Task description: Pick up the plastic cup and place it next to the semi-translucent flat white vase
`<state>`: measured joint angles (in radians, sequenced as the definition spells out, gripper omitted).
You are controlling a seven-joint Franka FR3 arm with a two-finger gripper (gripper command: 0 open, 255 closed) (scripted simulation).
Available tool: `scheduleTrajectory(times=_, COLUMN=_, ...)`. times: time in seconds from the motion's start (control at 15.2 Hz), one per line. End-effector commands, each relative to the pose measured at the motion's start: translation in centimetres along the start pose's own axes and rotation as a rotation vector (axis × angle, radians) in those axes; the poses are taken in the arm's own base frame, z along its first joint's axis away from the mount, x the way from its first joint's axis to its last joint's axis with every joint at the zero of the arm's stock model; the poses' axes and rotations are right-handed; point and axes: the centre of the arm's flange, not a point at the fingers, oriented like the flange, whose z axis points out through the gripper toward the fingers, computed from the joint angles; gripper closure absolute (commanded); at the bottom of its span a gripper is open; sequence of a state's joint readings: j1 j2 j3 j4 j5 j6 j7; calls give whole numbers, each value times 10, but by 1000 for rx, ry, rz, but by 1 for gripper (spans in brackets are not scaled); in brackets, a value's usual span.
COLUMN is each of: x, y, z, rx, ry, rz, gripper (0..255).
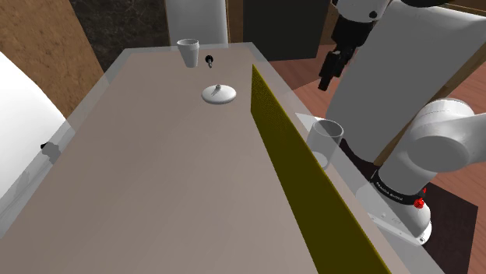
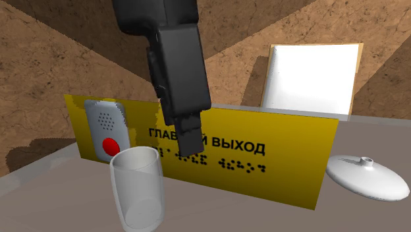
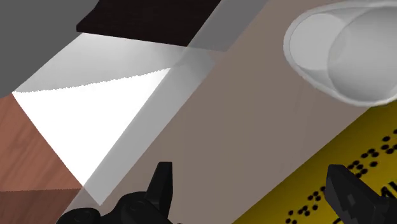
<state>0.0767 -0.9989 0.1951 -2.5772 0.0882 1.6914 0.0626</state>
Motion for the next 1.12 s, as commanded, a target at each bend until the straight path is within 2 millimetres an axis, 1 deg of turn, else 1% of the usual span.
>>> scheduleTrajectory(times=0.0, x=-17, y=-16, z=12, rx=3, ry=-14, rz=10, gripper=0)
scheduleTrajectory(times=0.4, x=-59, y=-65, z=43, rx=10, ry=-52, rz=33, gripper=0)
scheduleTrajectory(times=0.86, x=-61, y=-66, z=80, rx=10, ry=-52, rz=33, gripper=0)
scheduleTrajectory(times=0.92, x=-61, y=-66, z=83, rx=10, ry=-52, rz=33, gripper=0)
scheduleTrajectory(times=1.06, x=-61, y=-66, z=83, rx=10, ry=-52, rz=33, gripper=0)
